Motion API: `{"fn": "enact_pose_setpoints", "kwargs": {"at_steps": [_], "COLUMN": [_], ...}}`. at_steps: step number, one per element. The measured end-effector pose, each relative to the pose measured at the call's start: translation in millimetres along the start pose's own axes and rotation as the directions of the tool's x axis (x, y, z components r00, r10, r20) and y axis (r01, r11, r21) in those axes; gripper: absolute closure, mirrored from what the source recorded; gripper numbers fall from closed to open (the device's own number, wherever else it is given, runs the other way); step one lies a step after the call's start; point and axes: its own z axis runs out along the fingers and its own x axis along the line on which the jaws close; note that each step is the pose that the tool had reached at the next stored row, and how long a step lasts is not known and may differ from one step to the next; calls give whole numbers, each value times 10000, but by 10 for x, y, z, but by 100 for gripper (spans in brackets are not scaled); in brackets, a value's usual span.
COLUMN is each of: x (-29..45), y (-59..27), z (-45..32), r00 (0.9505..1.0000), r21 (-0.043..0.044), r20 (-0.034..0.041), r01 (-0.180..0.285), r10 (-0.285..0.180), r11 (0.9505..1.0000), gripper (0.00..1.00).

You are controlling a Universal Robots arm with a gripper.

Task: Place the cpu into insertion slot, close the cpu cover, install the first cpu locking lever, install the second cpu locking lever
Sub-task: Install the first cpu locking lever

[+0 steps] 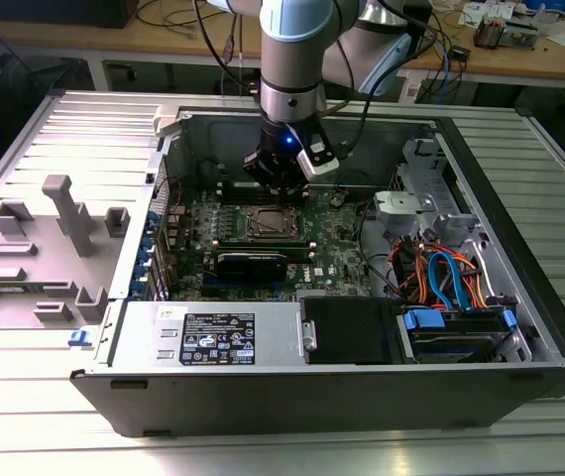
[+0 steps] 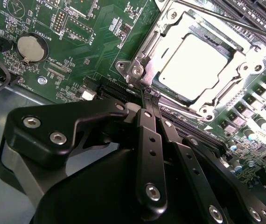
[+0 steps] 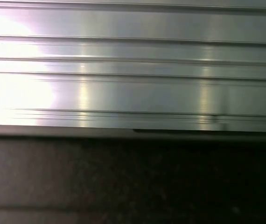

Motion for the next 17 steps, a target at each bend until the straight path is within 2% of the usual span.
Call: {"fn": "enact_pose_setpoints", "kwargs": {"at_steps": [17], "x": [-5], "y": [-10], "z": [17], "r00": [10000], "r21": [12], "r20": [-1], "r01": [1], "r10": [-1], "r11": [10000], "gripper": [89]}}
